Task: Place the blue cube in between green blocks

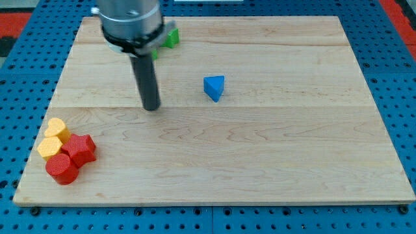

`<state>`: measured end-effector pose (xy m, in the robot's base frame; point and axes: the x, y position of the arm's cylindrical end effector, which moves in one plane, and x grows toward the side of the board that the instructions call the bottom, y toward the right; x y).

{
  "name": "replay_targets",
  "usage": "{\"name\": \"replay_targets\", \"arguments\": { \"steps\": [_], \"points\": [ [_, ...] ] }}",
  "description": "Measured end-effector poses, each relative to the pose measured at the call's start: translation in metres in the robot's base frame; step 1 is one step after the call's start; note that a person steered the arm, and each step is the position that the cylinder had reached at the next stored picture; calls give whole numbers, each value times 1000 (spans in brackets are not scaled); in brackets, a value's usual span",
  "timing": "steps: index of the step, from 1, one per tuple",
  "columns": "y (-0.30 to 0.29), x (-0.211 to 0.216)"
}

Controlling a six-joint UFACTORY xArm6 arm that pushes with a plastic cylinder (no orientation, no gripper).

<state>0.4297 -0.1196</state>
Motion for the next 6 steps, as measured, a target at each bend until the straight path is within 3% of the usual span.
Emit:
{"name": "replay_targets", "arguments": {
  "steps": [2, 3, 4, 6],
  "points": [
    [-97, -93],
    [-97, -151],
    [-62, -196],
    [28, -192]
  ]
}}
